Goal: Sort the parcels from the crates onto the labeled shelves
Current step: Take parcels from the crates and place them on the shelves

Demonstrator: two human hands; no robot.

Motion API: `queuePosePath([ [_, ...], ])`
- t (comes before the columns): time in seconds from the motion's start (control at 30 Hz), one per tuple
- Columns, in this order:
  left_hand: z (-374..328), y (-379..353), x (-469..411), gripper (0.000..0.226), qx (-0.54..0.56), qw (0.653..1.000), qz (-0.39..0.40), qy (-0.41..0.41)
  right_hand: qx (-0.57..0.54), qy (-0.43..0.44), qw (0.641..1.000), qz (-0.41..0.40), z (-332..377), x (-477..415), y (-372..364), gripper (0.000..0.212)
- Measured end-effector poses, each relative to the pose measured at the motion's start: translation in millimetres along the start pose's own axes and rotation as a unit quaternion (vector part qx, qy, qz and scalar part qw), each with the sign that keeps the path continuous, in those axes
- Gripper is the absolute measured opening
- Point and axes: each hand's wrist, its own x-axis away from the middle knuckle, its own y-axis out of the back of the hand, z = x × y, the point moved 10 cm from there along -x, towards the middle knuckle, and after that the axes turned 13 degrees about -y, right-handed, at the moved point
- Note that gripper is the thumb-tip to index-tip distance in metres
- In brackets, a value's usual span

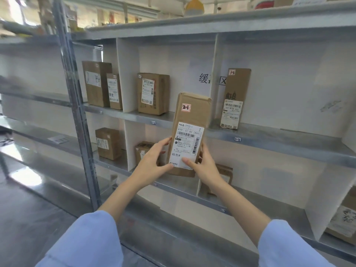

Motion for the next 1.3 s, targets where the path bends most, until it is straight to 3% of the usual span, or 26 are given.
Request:
queuePosePath([
  [0.37, 72, -3, -44, 0.078, -0.002, 0.999, -0.035, 0.027, -0.004, 0.015, 0.999, 0.047, -18, -99, -27, 0.078],
  [0.8, 153, -9, -2, 0.076, -0.007, 0.994, -0.014, 0.113, -0.004, -0.031, 0.996, 0.087, -93, -126, -82, 0.078],
  [1.07, 201, 43, 41, 0.074, -0.019, 0.983, -0.043, 0.178, 0.005, -0.04, 0.989, 0.14, -94, -146, -171, 0.086],
  [1.3, 265, 118, 66, 0.073, -0.055, 0.978, -0.04, 0.199, 0.008, -0.03, 0.985, 0.171, -82, -178, -279, 0.08],
])
